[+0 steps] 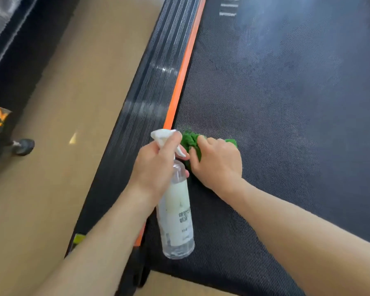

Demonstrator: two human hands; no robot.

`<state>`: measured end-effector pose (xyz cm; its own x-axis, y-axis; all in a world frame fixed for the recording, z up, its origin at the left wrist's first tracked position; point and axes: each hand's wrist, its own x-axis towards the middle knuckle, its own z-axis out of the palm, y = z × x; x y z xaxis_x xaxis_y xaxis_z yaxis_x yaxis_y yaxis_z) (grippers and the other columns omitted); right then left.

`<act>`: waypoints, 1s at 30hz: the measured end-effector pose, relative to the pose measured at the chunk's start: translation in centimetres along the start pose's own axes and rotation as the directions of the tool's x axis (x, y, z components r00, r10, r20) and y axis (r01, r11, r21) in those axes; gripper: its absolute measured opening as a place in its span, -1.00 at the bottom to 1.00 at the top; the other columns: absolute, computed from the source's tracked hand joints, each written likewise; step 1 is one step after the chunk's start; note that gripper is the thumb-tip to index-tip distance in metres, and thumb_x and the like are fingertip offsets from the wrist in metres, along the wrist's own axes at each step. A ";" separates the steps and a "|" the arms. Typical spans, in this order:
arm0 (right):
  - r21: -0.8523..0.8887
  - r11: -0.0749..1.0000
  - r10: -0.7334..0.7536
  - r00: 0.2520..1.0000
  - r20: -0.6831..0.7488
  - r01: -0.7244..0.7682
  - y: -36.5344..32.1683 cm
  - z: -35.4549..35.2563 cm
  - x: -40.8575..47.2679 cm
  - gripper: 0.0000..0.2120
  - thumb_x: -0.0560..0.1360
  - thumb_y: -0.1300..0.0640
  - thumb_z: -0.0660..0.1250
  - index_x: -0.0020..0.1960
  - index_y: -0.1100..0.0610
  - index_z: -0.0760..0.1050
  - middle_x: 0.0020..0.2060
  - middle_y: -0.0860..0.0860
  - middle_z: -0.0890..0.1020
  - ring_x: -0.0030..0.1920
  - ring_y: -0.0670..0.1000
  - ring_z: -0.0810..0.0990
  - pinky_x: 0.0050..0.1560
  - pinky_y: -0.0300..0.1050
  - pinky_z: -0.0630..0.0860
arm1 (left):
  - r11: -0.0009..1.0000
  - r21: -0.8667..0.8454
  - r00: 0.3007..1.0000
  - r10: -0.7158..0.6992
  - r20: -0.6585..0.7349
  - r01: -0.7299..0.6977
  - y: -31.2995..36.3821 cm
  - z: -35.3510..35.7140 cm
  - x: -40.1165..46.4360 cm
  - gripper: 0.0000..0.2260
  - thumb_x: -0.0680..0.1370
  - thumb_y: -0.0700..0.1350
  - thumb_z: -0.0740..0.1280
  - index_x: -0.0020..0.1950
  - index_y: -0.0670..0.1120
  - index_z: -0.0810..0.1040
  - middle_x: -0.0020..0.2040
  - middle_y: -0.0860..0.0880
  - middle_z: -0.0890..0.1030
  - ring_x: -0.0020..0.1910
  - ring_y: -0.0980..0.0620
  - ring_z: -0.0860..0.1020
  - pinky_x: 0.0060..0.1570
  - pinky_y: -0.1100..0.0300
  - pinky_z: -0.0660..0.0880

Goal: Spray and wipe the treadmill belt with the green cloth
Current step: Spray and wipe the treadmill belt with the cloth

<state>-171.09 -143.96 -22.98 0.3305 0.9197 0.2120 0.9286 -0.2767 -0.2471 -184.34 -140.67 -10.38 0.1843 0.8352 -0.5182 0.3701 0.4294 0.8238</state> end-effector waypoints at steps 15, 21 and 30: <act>0.014 1.000 -0.016 0.992 0.126 0.014 0.6 -1.1 0.7 -0.74 0.54 -0.10 0.23 -0.16 0.08 0.43 -0.32 0.03 0.48 -0.31 0.17 0.46 -0.25 0.05 0.38 | 0.929 0.359 0.995 -0.102 0.003 0.094 9.0 1.3 8.0 -0.67 0.42 0.18 0.45 -0.37 -0.05 0.67 -0.36 -0.02 0.71 -0.17 -0.14 0.73 0.04 -0.13 0.67; -0.059 0.996 0.067 0.990 0.126 -0.060 -0.2 -0.9 1.4 -0.74 0.53 -0.10 0.24 -0.16 0.09 0.42 -0.32 0.03 0.45 -0.32 0.17 0.45 -0.25 0.05 0.39 | 0.911 0.407 0.969 -0.159 0.189 0.071 10.3 0.2 13.0 -0.72 0.25 0.28 0.42 -0.29 0.09 0.69 -0.30 -0.01 0.73 -0.16 -0.16 0.74 0.03 -0.15 0.69; -0.174 0.950 0.288 0.942 0.171 -0.259 -2.9 -1.7 1.9 -0.72 0.53 -0.10 0.20 -0.14 0.11 0.48 -0.30 0.04 0.48 -0.30 0.16 0.48 -0.23 0.04 0.45 | 0.820 0.562 0.908 -0.152 0.390 -0.104 12.1 -1.9 16.0 -0.67 0.48 0.13 0.50 -0.25 -0.13 0.68 -0.38 0.03 0.68 -0.10 -0.14 0.71 0.03 0.01 0.63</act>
<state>-172.85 -141.91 -20.29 0.5499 0.8346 -0.0333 0.8262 -0.5493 -0.1254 -178.62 -121.44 -8.28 0.4658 0.5595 -0.6856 0.7965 0.0724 0.6003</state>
